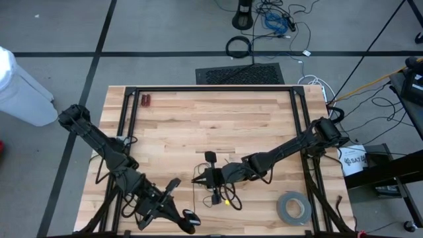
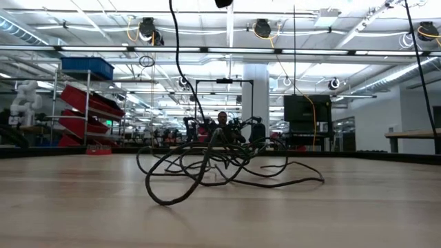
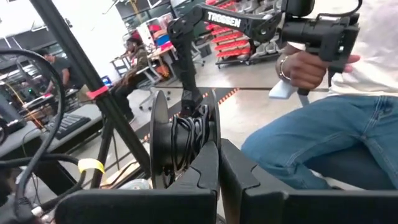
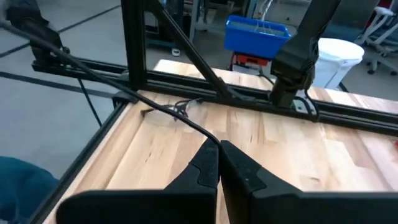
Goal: Coil cords
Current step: Coil the black wire on the spool
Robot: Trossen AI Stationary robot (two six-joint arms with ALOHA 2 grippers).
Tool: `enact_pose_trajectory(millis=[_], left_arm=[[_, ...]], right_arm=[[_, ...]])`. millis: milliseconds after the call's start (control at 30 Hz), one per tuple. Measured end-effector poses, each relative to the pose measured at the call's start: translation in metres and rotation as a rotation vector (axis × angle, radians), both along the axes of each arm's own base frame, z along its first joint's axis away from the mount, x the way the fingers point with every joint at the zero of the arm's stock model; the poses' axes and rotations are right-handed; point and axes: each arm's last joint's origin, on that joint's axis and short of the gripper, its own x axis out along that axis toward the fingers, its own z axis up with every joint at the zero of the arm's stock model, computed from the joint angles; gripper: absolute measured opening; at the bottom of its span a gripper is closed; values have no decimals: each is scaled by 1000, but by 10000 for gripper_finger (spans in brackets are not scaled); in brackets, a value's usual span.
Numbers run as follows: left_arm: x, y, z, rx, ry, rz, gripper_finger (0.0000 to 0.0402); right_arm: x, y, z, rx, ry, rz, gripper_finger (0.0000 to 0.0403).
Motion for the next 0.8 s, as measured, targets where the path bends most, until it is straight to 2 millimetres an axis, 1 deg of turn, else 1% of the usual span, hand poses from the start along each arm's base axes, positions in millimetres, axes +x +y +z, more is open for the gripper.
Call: enact_pose_trajectory(millis=[200,367,567,800], left_arm=[[2,-4,-2,-15,-17,-54,0],[9,-7,-10,-4,-4,-85,0],[15,-8,-17,1,16,-78,0],[16,-8,-18,-6,45,-77,0]], right_arm=[[4,1,15,5,-43,3,0],[4,2,16,3,-36,7,0],[4,1,16,-6,-36,5,0],[3,1,15,-23,-10,7,0]])
